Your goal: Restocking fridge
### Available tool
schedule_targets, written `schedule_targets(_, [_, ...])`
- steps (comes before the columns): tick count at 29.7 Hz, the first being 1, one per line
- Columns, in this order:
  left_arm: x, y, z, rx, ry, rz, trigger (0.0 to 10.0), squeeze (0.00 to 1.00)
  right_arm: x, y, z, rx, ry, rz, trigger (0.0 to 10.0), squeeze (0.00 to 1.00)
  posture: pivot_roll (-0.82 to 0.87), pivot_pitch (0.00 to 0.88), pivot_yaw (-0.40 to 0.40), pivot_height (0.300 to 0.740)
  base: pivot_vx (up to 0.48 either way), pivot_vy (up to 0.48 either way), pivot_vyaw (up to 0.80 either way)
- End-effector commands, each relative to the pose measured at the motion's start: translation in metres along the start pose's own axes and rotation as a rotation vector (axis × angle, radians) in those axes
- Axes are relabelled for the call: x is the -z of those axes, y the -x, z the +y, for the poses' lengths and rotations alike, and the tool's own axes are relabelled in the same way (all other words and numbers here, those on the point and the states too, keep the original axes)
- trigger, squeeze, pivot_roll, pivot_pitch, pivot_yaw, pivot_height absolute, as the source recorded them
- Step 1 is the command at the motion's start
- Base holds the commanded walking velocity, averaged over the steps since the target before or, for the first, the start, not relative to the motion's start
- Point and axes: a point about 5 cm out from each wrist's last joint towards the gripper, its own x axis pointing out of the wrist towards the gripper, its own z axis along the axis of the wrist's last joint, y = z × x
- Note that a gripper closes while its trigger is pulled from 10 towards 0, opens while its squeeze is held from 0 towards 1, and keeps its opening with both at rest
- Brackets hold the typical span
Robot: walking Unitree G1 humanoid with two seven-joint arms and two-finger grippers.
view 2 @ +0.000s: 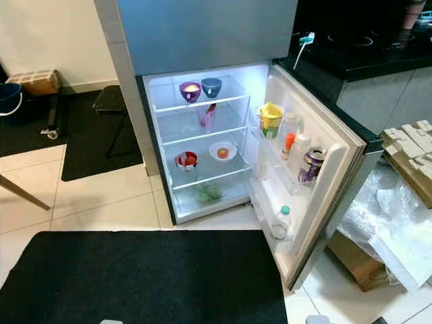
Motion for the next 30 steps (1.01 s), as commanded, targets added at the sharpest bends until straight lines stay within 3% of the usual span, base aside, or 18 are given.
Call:
schedule_targets(1, [-0.003, -0.0031, -0.0137, 0.036, 0.017, -0.019, 10.0, 0.0, -0.0007, -0.0004, 0.0013, 0.001, -0.007, -0.005, 10.0, 0.0, 0.02, 0.0, -0.026, 0.74, 0.0, 0.0, 0.0])
schedule_targets(22, [-0.0021, -0.0029, -0.0135, 0.04, -0.026, -0.009, 10.0, 0.0, -0.0005, -0.0006, 0.0026, -0.007, -0.007, -0.005, 10.0, 0.0, 0.03, 0.0, -0.026, 0.74, 0.0, 0.0, 0.0])
schedule_targets(30, [-0.0019, -0.0029, -0.0142, 0.047, -0.031, -0.01, 10.0, 0.0, -0.0007, -0.0009, 0.0041, -0.012, -0.008, -0.005, 10.0, 0.0, 0.03, 0.0, -0.026, 0.74, 0.276, 0.0, 0.0])
